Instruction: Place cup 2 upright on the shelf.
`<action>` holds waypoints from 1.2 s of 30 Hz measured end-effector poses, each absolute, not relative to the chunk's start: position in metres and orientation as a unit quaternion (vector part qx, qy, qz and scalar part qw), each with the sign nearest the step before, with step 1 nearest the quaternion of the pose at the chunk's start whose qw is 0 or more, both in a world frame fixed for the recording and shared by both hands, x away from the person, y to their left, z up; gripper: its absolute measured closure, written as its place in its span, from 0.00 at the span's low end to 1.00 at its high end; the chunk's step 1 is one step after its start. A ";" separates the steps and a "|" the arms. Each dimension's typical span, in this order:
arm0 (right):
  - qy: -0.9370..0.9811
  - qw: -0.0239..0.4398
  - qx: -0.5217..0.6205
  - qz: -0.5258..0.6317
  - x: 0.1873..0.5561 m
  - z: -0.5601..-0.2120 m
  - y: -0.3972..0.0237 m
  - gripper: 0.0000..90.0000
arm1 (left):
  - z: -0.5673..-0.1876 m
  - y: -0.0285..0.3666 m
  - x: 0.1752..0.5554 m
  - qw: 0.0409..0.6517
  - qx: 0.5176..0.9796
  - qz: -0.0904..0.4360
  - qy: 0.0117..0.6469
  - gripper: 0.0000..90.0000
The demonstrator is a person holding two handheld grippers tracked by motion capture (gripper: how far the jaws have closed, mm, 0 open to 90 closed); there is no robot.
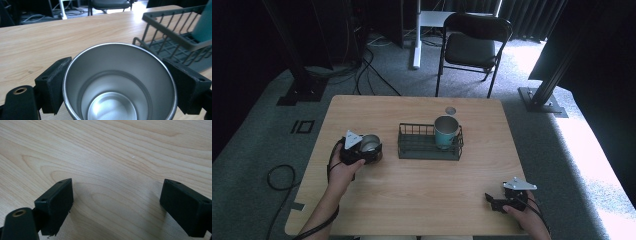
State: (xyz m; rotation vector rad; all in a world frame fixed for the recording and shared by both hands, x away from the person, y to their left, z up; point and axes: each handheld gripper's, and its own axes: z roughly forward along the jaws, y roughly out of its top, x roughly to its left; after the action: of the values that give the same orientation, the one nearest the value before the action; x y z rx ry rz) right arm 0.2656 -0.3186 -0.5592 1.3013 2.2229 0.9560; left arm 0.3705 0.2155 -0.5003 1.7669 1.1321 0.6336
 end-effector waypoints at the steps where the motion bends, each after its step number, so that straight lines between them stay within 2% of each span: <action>1: 0.793 0.196 0.464 0.341 0.266 -0.559 -0.319 0.12 | -0.499 0.216 0.371 0.457 0.717 0.259 0.459 0.16; 16: 0.793 0.196 0.465 0.341 0.266 -0.559 -0.319 0.12 | -0.466 0.214 0.373 0.472 0.713 0.260 0.449 0.16; 36: 0.793 0.196 0.465 0.341 0.266 -0.559 -0.319 0.12 | -0.420 0.183 0.388 0.486 0.721 0.273 0.412 0.16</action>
State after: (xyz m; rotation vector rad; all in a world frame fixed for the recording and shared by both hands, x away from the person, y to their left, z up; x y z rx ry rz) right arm 0.2656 -0.3186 -0.5591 1.3019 2.2227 0.9565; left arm 0.3883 0.1831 -0.4198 1.7544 1.0021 0.6650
